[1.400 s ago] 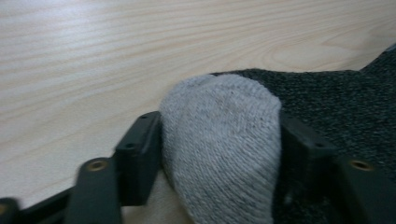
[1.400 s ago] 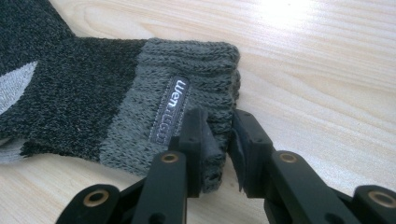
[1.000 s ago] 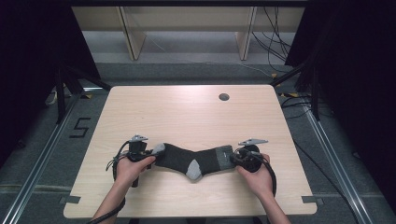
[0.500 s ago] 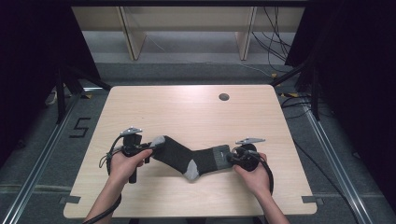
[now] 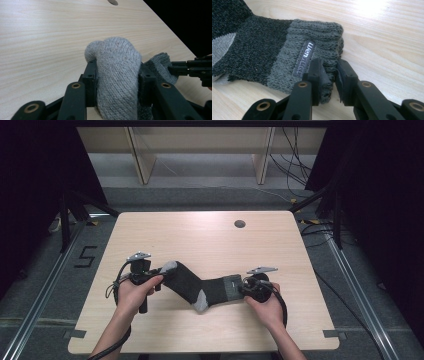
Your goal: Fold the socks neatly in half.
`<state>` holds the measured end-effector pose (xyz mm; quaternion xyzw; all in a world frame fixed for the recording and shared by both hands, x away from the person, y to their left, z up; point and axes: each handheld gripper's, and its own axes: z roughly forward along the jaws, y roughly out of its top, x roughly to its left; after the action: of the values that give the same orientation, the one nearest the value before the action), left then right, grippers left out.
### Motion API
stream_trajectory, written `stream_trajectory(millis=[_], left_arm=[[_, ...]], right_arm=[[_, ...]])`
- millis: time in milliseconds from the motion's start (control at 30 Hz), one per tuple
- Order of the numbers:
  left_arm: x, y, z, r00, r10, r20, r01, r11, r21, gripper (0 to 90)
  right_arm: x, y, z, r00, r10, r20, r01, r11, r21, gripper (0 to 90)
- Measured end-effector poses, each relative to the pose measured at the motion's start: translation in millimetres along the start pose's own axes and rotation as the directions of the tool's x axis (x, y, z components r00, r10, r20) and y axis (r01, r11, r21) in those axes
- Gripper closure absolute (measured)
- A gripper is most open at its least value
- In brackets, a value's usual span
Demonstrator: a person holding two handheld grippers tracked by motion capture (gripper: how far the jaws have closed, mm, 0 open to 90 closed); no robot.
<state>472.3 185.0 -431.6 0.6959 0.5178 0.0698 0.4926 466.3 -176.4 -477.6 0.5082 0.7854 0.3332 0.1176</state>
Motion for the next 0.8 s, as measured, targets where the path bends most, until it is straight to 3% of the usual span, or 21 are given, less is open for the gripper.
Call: stream_trajectory(millis=[200,267,333,367,433,667,700,800], left_arm=[[-3.3,3.0,-0.7,1.0000,-0.005,0.000,0.005,1.0000,-0.009,60.3],[-5.1,4.4,-1.2,1.0000,-0.003,0.004,0.003,0.9999,-0.011,60.3],[-6.6,5.8,-1.3,0.9999,-0.002,0.010,0.002,0.9999,-0.016,60.3],[-7.6,6.5,-1.5,1.0000,-0.003,0.006,0.003,0.9998,-0.017,60.3],[-8.6,7.8,-1.3,1.0000,-0.001,0.009,0.002,0.9997,-0.022,60.3],[-14.0,11.5,0.7,1.0000,-0.004,0.005,0.004,0.9997,-0.025,59.9],[-14.8,11.9,1.1,1.0000,-0.003,0.005,0.003,0.9996,-0.026,59.9],[-18.4,13.5,2.7,0.9999,-0.002,0.010,0.002,0.9994,-0.034,60.1]], right_arm=[[3.2,2.9,2.1,0.9996,-0.012,-0.025,0.012,1.000,0.014,75.1],[4.0,3.5,2.5,0.9996,-0.027,0.003,0.027,1.000,0.004,74.9],[6.2,3.8,2.8,1.0000,-0.007,-0.006,0.007,1.000,0.015,74.9],[6.3,4.0,3.9,0.9997,-0.022,0.004,0.022,1.000,-0.003,74.9],[11.0,4.1,2.7,0.9998,0.018,-0.009,-0.017,1.000,0.025,74.7],[10.6,5.9,4.9,0.9999,-0.015,0.001,0.015,1.000,0.013,74.4],[9.6,5.5,5.7,0.9995,-0.022,0.024,0.021,1.000,0.021,74.4],[9.4,6.2,7.3,0.9996,-0.029,0.002,0.029,0.999,0.021,74.5]])
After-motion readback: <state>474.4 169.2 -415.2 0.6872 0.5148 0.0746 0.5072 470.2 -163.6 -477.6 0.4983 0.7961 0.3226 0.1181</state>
